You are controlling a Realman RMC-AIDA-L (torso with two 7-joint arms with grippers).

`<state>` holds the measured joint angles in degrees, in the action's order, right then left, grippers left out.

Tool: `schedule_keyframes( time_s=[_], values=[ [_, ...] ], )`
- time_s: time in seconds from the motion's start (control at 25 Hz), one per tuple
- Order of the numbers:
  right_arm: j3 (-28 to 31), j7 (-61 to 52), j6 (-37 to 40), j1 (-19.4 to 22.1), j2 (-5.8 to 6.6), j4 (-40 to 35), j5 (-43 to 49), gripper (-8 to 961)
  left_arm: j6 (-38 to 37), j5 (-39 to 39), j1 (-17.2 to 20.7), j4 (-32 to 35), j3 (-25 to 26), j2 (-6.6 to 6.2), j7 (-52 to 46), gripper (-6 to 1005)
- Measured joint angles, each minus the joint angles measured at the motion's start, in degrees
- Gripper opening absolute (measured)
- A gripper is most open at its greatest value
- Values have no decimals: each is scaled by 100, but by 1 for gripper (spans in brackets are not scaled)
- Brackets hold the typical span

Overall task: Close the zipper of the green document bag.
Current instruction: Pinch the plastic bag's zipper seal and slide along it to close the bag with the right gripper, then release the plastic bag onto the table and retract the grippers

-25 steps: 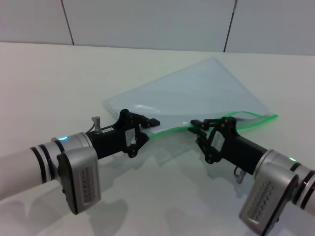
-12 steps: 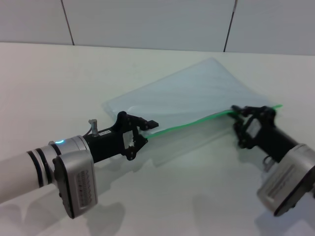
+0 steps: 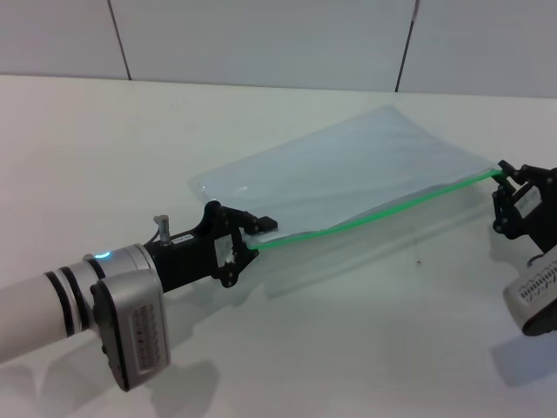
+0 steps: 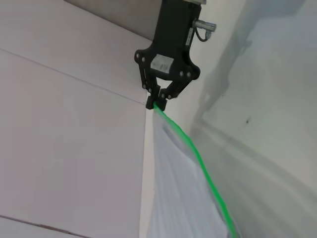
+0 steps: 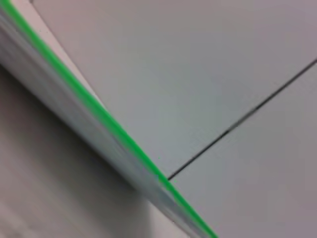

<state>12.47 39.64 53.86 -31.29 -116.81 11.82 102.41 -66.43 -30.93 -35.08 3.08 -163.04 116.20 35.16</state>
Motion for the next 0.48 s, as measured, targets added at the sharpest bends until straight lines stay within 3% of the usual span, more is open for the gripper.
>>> schedule_keyframes(
  time_s=[0.28,0.48],
  values=[
    [12,0,22,11,-7,-9,-106,148,1,-179,94,32,0,20,324,63],
    [21,0,69,93,5,-80,-693,158,-111,-714,277,21,7,3,317,64]
  ],
)
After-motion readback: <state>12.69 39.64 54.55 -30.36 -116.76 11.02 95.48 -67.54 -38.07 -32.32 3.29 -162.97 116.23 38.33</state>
